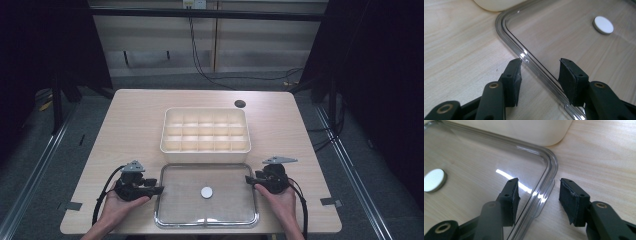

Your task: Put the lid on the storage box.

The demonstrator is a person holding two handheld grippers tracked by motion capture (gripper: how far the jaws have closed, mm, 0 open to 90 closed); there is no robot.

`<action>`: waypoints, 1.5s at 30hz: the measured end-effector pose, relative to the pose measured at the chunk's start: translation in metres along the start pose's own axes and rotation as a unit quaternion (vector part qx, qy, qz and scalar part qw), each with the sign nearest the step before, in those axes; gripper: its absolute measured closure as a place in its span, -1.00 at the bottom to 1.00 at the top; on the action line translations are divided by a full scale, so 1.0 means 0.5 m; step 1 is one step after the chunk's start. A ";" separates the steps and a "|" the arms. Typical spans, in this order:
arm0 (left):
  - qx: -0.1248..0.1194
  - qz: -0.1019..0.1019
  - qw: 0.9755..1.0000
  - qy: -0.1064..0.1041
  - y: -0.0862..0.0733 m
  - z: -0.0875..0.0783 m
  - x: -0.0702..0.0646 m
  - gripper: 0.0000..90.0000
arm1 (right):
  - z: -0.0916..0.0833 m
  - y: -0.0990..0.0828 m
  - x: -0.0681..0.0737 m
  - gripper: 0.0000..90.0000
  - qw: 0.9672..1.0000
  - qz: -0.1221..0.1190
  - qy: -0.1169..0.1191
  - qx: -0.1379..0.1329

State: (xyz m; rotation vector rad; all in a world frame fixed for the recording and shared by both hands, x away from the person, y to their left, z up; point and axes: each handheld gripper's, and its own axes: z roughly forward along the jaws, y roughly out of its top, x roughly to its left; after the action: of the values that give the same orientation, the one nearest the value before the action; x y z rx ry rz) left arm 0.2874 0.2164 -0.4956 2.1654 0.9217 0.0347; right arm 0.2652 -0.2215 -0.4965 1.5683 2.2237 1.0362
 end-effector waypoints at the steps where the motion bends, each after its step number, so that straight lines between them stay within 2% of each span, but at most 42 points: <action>1: 0.000 0.000 1.000 0.000 0.000 0.000 0.000 0.17 | 0.002 0.000 0.002 0.11 1.000 -0.002 0.000 -0.001; 5: -0.001 0.001 1.000 -0.006 0.000 0.002 -0.001 0.20 | 0.003 0.000 0.002 0.11 1.000 -0.002 0.004 -0.004; 6: -0.001 0.002 1.000 -0.007 0.001 0.003 -0.002 0.21 | 0.003 -0.002 -0.001 0.10 1.000 0.014 0.020 -0.007; 9: 0.002 0.010 1.000 -0.008 0.002 0.005 -0.008 0.26 | 0.004 -0.003 -0.003 0.11 0.999 0.025 0.027 -0.010; 10: 0.002 0.011 1.000 -0.004 0.002 0.006 -0.010 0.28 | 0.003 -0.004 -0.006 0.16 0.999 0.039 0.032 -0.012; 11: 0.002 0.013 1.000 -0.001 0.002 0.006 -0.010 0.28 | 0.003 -0.004 -0.006 0.16 0.999 0.039 0.032 -0.012; 12: 0.002 0.014 1.000 0.000 0.002 0.005 -0.008 0.34 | 0.002 -0.006 -0.012 0.22 0.997 0.059 0.040 -0.016; 13: 0.002 0.014 1.000 0.000 0.002 0.005 -0.008 0.37 | 0.002 -0.006 -0.012 0.22 0.997 0.059 0.040 -0.016; 14: 0.002 0.013 1.000 0.000 0.002 0.005 -0.007 0.37 | 0.001 -0.010 -0.023 0.27 0.994 0.090 0.056 -0.023; 15: 0.002 0.013 1.000 0.000 0.002 0.005 -0.007 0.37 | 0.001 -0.010 -0.023 0.27 0.994 0.090 0.056 -0.023; 16: 0.003 0.016 1.000 0.000 0.002 0.005 -0.007 0.37 | 0.001 -0.013 -0.031 0.34 0.991 0.115 0.066 -0.027; 17: 0.002 0.015 1.000 -0.001 0.002 0.005 -0.007 0.38 | 0.001 -0.014 -0.032 0.34 0.990 0.120 0.068 -0.028; 20: 0.003 0.016 1.000 0.000 0.001 0.004 -0.008 0.38 | -0.001 -0.018 -0.040 0.40 0.985 0.150 0.082 -0.035; 21: 0.003 0.016 1.000 0.000 0.001 0.004 -0.008 0.38 | -0.001 -0.018 -0.040 0.40 0.985 0.150 0.082 -0.035; 22: 0.004 0.015 1.000 0.000 0.001 0.003 -0.007 0.37 | -0.003 -0.022 -0.045 0.42 0.980 0.169 0.096 -0.043; 23: 0.004 0.015 1.000 0.000 0.001 0.003 -0.007 0.37 | -0.003 -0.022 -0.045 0.42 0.980 0.169 0.096 -0.043; 24: 0.004 0.015 1.000 0.000 0.000 0.003 -0.007 0.37 | -0.007 -0.026 -0.051 0.46 0.974 0.191 0.112 -0.052; 26: 0.003 0.015 1.000 0.001 0.000 0.003 -0.008 0.37 | -0.010 -0.029 -0.053 0.46 0.970 0.201 0.121 -0.059; 29: 0.004 0.017 1.000 0.004 0.000 0.002 -0.009 0.37 | -0.012 -0.030 -0.054 0.46 0.969 0.204 0.126 -0.065; 30: 0.003 0.015 1.000 0.001 0.000 0.003 -0.007 0.37 | -0.015 -0.031 -0.055 0.48 0.966 0.209 0.138 -0.069; 31: 0.003 0.015 1.000 0.001 0.000 0.003 -0.007 0.37 | -0.015 -0.031 -0.055 0.48 0.966 0.209 0.138 -0.069; 32: 0.002 0.014 1.000 -0.001 0.000 0.003 -0.007 0.37 | -0.016 -0.032 -0.054 0.54 0.964 0.212 0.147 -0.070; 33: 0.002 0.014 1.000 -0.001 0.000 0.003 -0.007 0.37 | -0.016 -0.032 -0.054 0.54 0.964 0.212 0.147 -0.070; 34: 0.004 0.014 1.000 -0.001 0.000 0.003 -0.007 0.37 | -0.013 -0.032 -0.043 0.53 0.961 0.206 0.168 -0.069; 36: 0.003 0.015 1.000 -0.001 0.000 0.003 -0.007 0.36 | -0.015 -0.028 -0.034 0.48 0.967 0.192 0.153 -0.068; 37: 0.003 0.015 1.000 -0.001 0.000 0.003 -0.007 0.35 | -0.015 -0.028 -0.034 0.48 0.967 0.192 0.153 -0.068; 38: 0.002 0.014 1.000 0.001 0.000 0.003 -0.006 0.34 | -0.015 -0.025 -0.033 0.48 0.970 0.178 0.152 -0.062; 40: 0.002 0.014 1.000 0.001 0.000 0.003 -0.006 0.34 | -0.016 -0.025 -0.034 0.47 0.970 0.175 0.157 -0.061; 42: -0.001 0.013 1.000 -0.001 0.000 0.003 -0.003 0.34 | -0.018 -0.023 -0.034 0.40 0.967 0.166 0.180 -0.069; 43: -0.001 0.013 1.000 -0.001 0.000 0.003 -0.003 0.34 | -0.018 -0.023 -0.034 0.40 0.967 0.166 0.180 -0.069; 45: -0.001 0.011 1.000 -0.003 0.000 0.003 -0.001 0.34 | -0.019 -0.019 -0.029 0.41 0.966 0.151 0.197 -0.070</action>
State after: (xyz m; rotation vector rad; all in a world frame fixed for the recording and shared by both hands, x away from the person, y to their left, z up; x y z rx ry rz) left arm 0.2873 0.2151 -0.4964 2.1730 0.8940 0.0384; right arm 0.2587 -0.2399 -0.4990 1.8049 2.1158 1.6838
